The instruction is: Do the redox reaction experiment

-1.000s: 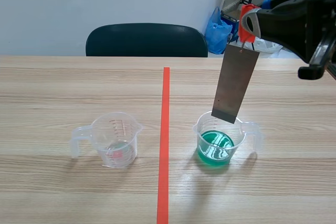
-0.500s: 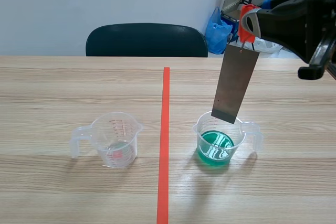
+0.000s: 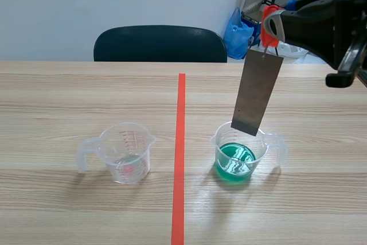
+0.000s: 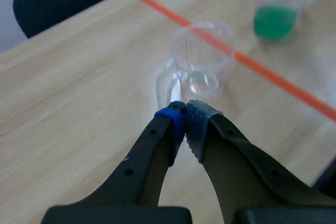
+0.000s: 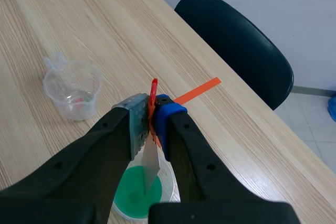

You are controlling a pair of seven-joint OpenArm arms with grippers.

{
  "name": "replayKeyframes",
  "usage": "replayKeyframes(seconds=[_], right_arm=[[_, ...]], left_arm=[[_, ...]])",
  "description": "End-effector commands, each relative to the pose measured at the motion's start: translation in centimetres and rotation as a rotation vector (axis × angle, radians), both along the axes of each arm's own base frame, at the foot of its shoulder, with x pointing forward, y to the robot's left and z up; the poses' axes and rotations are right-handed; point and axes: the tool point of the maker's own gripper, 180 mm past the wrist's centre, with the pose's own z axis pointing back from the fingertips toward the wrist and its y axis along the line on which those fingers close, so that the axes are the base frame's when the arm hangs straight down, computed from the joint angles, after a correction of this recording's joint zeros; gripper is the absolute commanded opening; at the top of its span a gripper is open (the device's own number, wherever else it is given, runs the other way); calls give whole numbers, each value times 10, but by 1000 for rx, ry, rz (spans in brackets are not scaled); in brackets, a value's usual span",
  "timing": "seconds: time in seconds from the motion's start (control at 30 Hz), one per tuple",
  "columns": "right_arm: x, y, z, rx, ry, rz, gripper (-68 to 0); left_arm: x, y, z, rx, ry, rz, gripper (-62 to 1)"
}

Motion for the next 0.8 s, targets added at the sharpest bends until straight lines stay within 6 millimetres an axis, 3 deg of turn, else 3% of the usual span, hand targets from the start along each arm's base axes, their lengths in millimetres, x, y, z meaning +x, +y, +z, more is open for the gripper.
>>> replayKeyframes(seconds=[0.0, 0.13, 0.33, 0.57, 0.77], right_arm=[[0, 4, 12, 17, -34, 14, -669], [0, 4, 12, 16, -34, 14, -669], [0, 4, 12, 17, -34, 14, -669], [0, 4, 12, 17, -34, 14, -669], [0, 4, 12, 16, -34, 14, -669]], left_arm=[[14, -16, 10, -52, -30, -36, -587], [39, -46, 12, -76, -32, -118, -585], [59, -103, 10, -114, -34, -252, -585], [78, -171, -7, -142, 13, -360, -585], [104, -215, -22, -159, 42, -379, -585]])
